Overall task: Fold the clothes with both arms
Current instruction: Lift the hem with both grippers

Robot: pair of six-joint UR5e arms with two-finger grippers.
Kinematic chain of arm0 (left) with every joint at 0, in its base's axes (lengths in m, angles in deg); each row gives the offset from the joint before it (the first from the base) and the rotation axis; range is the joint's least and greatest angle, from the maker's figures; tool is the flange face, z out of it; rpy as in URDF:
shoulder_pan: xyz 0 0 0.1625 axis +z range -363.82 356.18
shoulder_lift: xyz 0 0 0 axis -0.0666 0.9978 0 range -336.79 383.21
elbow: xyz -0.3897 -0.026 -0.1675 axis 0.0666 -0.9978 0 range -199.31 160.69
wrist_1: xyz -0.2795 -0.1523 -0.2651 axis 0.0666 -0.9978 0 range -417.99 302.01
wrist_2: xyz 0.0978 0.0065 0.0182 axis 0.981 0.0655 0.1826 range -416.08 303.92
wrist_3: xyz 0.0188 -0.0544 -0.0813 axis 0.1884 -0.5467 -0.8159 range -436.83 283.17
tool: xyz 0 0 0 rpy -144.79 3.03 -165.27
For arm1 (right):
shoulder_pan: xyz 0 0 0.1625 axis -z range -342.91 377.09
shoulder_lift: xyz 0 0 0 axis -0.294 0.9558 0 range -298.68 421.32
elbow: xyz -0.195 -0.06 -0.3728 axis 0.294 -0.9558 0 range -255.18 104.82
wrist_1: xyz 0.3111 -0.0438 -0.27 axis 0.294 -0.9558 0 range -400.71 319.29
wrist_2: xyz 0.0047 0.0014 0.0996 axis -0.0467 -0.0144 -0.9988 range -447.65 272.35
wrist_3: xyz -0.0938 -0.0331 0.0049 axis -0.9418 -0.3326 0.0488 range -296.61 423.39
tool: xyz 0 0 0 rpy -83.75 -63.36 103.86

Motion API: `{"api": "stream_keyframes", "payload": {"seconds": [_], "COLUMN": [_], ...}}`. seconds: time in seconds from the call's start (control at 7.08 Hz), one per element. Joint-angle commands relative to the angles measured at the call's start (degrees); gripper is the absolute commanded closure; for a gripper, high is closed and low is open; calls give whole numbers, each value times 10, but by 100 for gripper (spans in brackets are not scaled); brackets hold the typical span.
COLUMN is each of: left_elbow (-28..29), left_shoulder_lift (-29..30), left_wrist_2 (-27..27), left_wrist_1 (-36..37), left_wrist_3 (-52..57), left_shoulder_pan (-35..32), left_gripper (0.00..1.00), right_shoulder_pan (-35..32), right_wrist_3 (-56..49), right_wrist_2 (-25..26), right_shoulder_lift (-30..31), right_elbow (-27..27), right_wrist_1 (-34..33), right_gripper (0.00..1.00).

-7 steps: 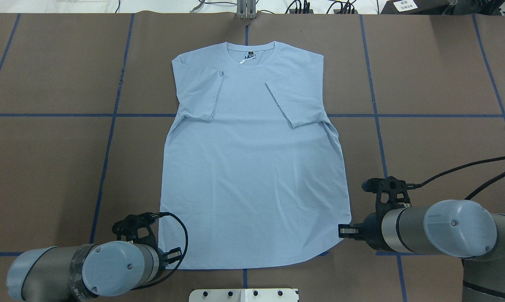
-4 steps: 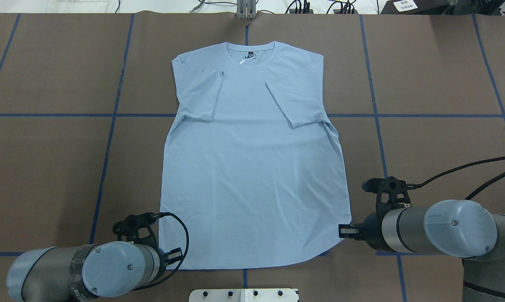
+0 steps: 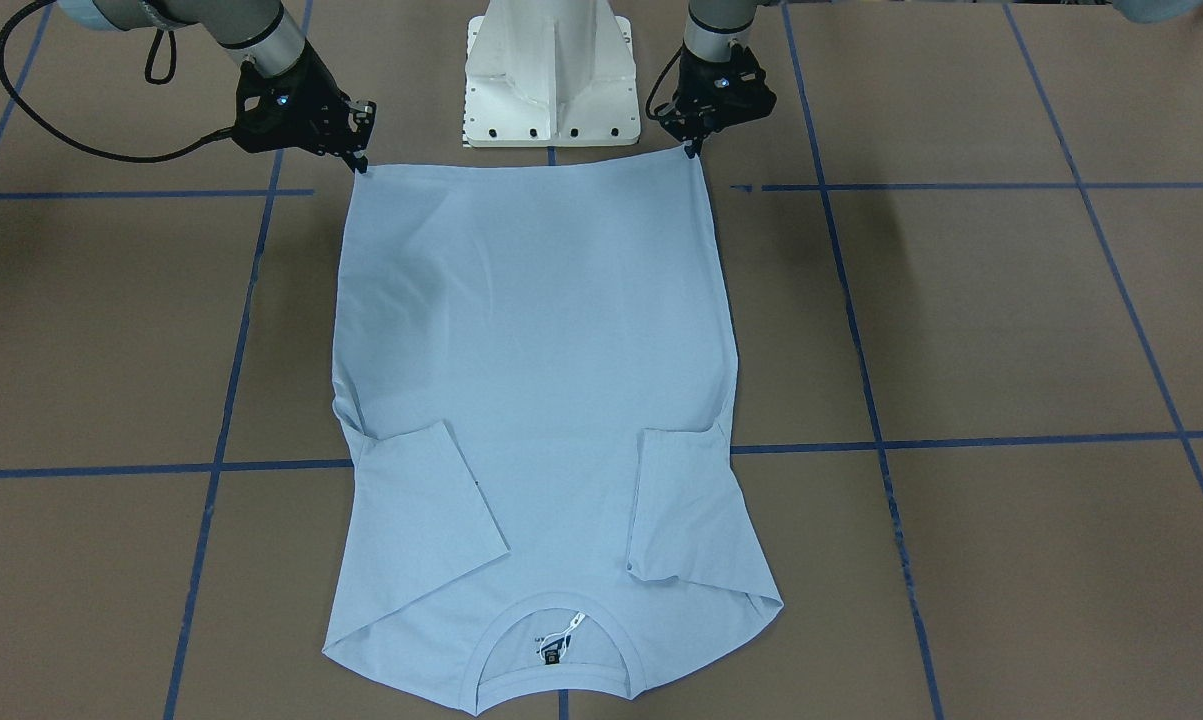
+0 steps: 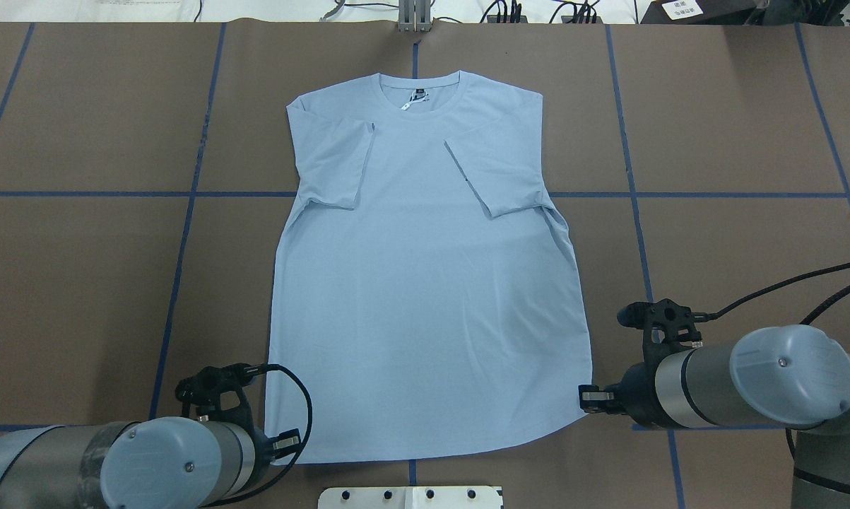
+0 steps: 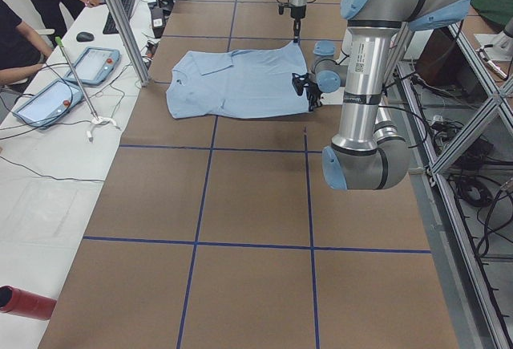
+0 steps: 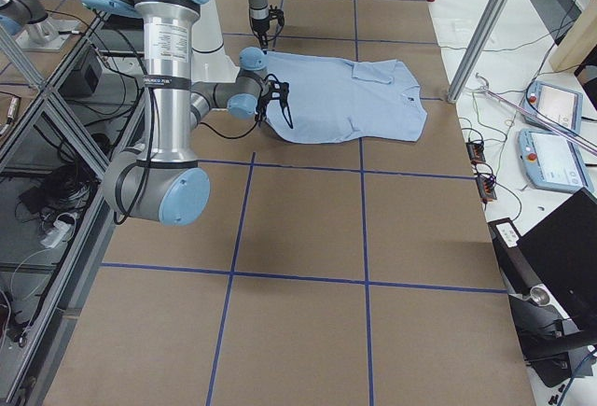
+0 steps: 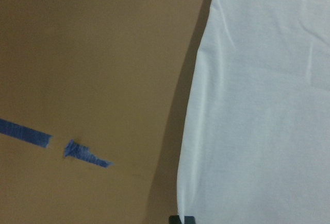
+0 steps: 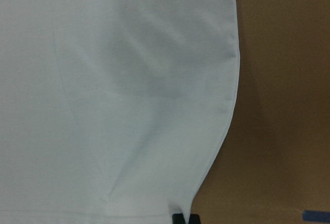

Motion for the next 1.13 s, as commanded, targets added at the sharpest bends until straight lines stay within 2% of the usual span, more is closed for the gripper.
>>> {"api": "stream_keyframes", "payload": {"seconds": [0.0,0.28,0.57,0.85,0.99], "left_elbow": [-82,-107,-165,-169,-169], "left_shoulder_lift": [-1,-3,-2,-1,2], "left_wrist_2": [0,-1,-3,-6,-7], "left_wrist_1": [72,79,141,143,142], "left_wrist_3": [5,7,53,55,56], "left_shoulder_pan": [42,66,91,92,67], "left_gripper": [100,100,100,100,100], "right_shoulder_pan": [-2,-2,0,11,-5], "right_wrist_3": [0,-1,-1,0,-2], "right_wrist_2": [-62,-126,-173,-177,-174], "right_shoulder_lift": [21,76,101,97,83], "right_elbow": [32,84,118,117,108], "right_wrist_1": [-1,-1,1,2,2], "right_gripper": [100,100,100,100,100]}}
